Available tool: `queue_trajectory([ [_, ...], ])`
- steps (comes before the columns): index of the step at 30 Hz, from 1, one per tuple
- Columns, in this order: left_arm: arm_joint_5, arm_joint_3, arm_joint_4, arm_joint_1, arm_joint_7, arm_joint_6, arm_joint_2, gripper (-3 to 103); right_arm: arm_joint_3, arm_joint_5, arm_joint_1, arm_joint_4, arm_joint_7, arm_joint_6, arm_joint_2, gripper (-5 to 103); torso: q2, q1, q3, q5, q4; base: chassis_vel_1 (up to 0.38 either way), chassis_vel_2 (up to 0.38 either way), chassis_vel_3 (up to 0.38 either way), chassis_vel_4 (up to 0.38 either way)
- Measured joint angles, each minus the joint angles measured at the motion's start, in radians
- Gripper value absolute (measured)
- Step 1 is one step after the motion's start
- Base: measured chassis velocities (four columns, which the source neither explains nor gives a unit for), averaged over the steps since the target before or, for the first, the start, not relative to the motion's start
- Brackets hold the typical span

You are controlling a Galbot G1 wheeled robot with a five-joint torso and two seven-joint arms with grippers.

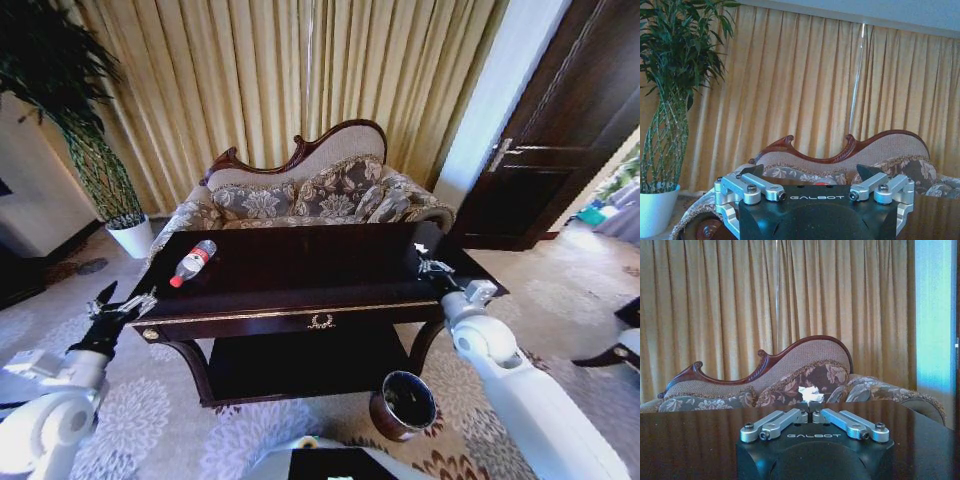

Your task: Move to the front of the table and place the trash on the table into the trash bin.

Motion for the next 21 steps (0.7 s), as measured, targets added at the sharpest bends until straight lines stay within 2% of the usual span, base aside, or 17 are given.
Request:
queue_trajectory([
  [11,0.003,-0.008,-0.006,0.010,0.000,0.001,-0.006,100,-0.015,0.000,0.004,0.003,0.000,-0.001,0.002,0,0.000,0.000,0.000,0.0000,0.0001,0.016,-0.018,-0.015,0.011],
  [21,0.004,-0.009,-0.007,0.011,0.000,0.001,-0.008,100,-0.016,-0.007,-0.005,0.007,0.000,-0.001,0.014,0,0.000,0.000,0.000,0.0001,0.0000,0.113,-0.124,-0.109,0.123],
])
